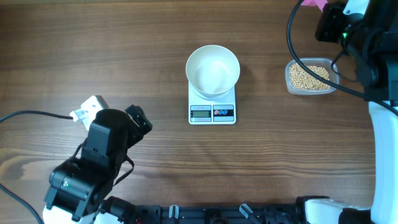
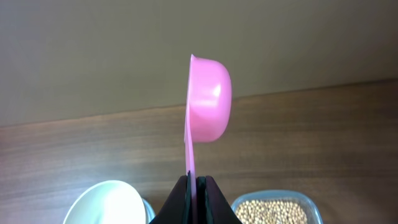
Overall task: Scoop item into bowl and weigh 150g on scale
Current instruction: 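Withdraw the left gripper back from the scale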
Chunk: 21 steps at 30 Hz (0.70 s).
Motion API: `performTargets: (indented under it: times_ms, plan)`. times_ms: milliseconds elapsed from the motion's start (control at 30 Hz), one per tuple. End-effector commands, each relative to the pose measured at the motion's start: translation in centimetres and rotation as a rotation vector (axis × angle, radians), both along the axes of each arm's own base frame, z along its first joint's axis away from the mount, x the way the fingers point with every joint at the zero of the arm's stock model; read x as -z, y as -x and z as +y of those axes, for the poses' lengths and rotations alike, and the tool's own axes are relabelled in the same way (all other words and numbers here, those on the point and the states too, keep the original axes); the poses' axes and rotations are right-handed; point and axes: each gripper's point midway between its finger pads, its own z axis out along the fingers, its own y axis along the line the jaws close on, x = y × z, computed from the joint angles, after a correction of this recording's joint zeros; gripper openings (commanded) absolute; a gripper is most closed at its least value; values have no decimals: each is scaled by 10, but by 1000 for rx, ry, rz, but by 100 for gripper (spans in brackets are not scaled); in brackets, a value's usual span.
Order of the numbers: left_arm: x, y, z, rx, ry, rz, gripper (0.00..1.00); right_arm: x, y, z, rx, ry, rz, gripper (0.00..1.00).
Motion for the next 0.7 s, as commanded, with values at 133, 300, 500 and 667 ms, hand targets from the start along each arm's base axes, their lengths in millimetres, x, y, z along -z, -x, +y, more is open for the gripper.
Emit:
performTargets:
  times_ms: [133, 300, 500, 667]
  plan:
    - [8, -3, -1, -18, 3, 36, 100, 1, -14, 3, -10, -7, -12, 4]
    - [10, -4, -1, -18, 0, 43, 100, -2, -21, 3, -12, -9, -34, 4]
    - [10, -4, -1, -18, -1, 44, 100, 10, -18, 4, -14, -8, 12, 4]
    - [10, -4, -1, -18, -1, 45, 100, 26, -7, 3, -26, 13, 90, 5]
